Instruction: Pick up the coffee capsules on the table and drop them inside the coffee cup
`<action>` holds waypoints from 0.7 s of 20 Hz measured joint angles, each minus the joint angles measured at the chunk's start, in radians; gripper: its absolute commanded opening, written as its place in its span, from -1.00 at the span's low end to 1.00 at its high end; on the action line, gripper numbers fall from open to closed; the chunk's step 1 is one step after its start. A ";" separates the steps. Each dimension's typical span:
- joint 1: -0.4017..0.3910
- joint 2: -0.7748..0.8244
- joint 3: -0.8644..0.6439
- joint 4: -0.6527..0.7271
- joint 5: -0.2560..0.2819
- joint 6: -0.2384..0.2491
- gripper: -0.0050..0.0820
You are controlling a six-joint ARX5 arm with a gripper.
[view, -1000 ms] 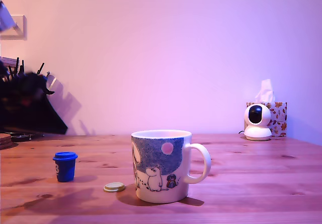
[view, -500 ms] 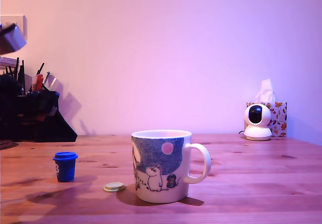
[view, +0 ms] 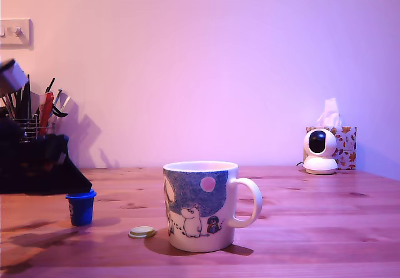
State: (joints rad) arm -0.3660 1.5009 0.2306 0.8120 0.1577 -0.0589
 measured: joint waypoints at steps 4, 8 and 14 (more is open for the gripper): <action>0.006 0.100 -0.001 0.083 0.030 0.017 0.42; 0.006 0.185 -0.004 0.168 0.039 0.018 0.42; 0.006 0.229 0.002 0.205 0.044 0.031 0.42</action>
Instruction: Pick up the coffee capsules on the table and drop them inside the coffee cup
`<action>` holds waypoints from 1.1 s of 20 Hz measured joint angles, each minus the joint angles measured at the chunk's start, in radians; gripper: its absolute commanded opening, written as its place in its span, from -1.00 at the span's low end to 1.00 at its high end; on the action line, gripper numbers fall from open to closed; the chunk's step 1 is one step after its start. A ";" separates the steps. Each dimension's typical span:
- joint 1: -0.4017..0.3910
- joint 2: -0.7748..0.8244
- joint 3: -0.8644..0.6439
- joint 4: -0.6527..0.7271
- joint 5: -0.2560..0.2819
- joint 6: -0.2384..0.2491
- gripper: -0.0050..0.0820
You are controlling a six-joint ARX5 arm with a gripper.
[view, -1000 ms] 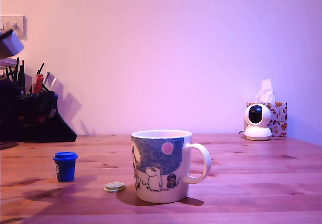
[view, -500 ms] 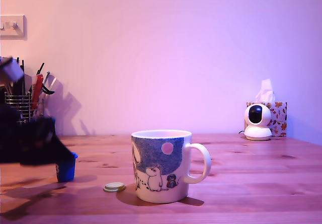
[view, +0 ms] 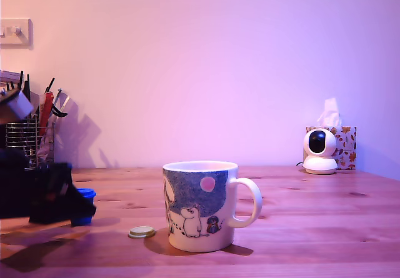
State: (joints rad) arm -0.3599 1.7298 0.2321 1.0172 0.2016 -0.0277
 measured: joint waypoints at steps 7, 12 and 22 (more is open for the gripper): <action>0.014 0.078 0.066 0.001 0.015 0.016 0.42; 0.015 0.116 0.108 0.002 0.018 0.030 0.42; 0.016 0.140 0.144 -0.003 0.018 0.033 0.39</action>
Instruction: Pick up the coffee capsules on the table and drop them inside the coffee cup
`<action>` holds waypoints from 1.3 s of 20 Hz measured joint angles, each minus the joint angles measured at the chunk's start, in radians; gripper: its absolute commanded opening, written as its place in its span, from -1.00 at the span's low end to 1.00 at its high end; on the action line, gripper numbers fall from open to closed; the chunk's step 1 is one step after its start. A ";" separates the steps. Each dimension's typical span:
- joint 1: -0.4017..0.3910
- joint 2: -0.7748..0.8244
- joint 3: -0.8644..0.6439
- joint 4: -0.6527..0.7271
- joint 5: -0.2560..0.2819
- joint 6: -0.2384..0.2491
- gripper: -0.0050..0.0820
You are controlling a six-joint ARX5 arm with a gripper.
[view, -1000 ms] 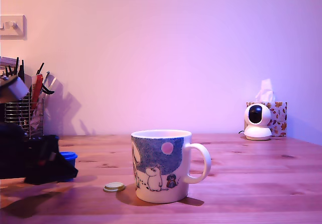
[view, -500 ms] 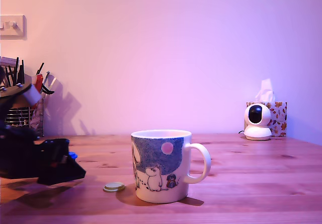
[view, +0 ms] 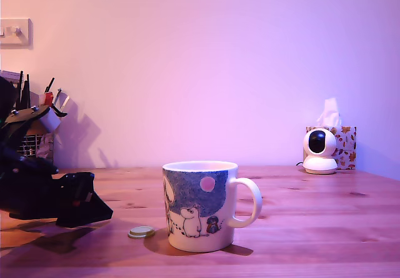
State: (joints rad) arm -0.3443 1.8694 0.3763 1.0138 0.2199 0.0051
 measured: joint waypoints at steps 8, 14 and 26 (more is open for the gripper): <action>0.000 0.001 0.002 -0.005 0.000 0.000 0.13; 0.000 0.001 0.002 -0.006 0.000 0.000 -0.36; 0.000 0.002 0.002 0.046 0.061 -0.029 -0.52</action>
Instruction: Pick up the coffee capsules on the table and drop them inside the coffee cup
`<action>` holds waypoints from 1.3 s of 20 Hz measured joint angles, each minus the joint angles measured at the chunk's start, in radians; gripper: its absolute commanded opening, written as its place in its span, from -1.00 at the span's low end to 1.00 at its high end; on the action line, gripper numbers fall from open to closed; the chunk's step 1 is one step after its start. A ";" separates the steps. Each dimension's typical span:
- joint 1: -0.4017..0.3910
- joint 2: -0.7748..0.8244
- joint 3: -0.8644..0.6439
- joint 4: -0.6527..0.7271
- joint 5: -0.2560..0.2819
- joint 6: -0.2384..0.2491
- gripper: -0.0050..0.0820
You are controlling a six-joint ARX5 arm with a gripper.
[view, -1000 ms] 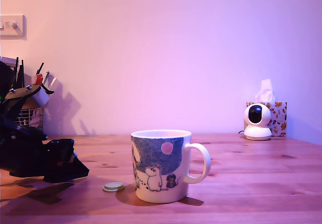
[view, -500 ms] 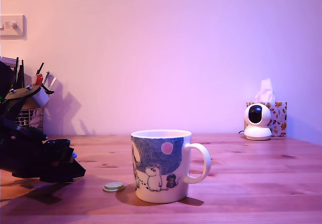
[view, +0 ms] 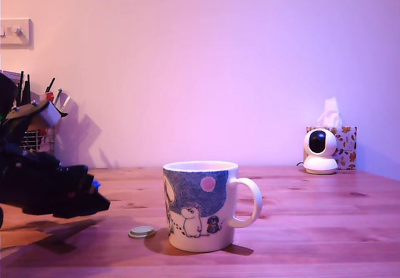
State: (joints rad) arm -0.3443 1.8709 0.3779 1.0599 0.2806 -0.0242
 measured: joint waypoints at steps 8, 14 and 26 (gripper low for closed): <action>0.000 -0.262 0.004 -0.204 0.140 -0.026 -0.52; 0.000 -0.481 0.005 -0.454 0.237 -0.023 -0.52; -0.085 -0.749 0.153 -0.990 0.296 0.124 -0.52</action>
State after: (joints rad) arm -0.4294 1.1221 0.5304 0.0704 0.5770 0.0994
